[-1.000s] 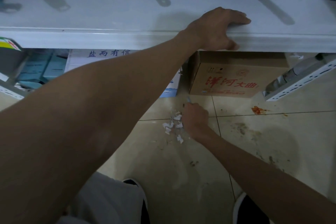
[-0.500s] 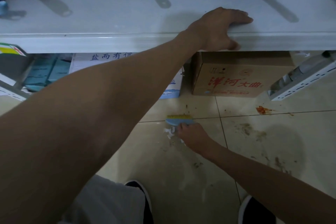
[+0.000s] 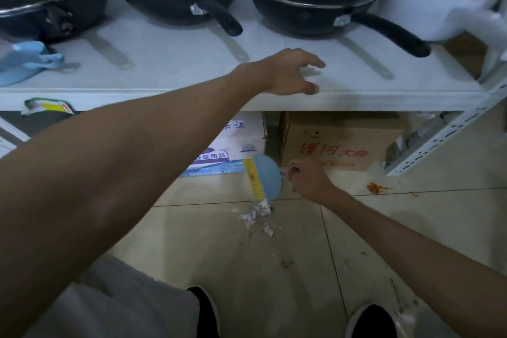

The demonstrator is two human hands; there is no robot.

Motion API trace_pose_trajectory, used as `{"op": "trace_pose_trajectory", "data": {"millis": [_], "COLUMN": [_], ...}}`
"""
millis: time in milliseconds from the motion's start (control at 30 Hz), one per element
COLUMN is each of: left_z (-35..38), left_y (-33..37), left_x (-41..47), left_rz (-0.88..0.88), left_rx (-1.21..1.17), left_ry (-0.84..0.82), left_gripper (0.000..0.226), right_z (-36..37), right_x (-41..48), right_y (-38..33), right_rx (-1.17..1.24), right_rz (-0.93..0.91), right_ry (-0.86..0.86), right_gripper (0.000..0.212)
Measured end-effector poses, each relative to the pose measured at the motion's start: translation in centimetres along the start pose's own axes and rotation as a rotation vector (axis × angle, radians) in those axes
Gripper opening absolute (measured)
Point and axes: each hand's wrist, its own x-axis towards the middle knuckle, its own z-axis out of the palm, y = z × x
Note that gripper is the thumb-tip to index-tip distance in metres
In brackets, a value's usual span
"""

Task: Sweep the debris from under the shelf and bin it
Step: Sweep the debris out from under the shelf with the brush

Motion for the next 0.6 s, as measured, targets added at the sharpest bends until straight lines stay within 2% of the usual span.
{"op": "trace_pose_trajectory", "data": {"millis": [100,167,267,367,467,600], "left_z": [-1.9,-3.2,-5.1,-6.4,-7.5,-8.7], "left_y": [-0.9,-1.9,-3.4,-4.3,-5.3,-6.9], "left_x": [-3.3,-5.3,-8.1,-10.2,-11.2,-11.3], "left_rz": [-0.065,-0.137,-0.230,-0.284,-0.334,-0.386], "left_rx": [-0.050,-0.181,-0.302,-0.374,-0.572,-0.606], "left_ry": [0.065,0.170,0.325,0.407,0.507,0.588], "left_gripper": [0.050,0.043,0.034,0.027,0.024,0.023], "right_z": [-3.4,-5.4,-8.1,-10.2,-11.2,-11.2], "right_x": [-1.2,-1.6,-1.9,-1.6,-0.3,2.5], "right_y": [-2.7,-4.5,-6.8,-8.7,-10.3,-12.2], "right_rx": [0.124,0.193,0.248,0.308,0.344,0.451], "right_rz": [0.002,-0.008,-0.036,-0.048,-0.058,-0.047], "right_ry": [-0.061,-0.066,-0.009,0.057,0.109,0.158], "right_gripper": [0.030,0.031,0.034,0.026,0.021,0.015]}}
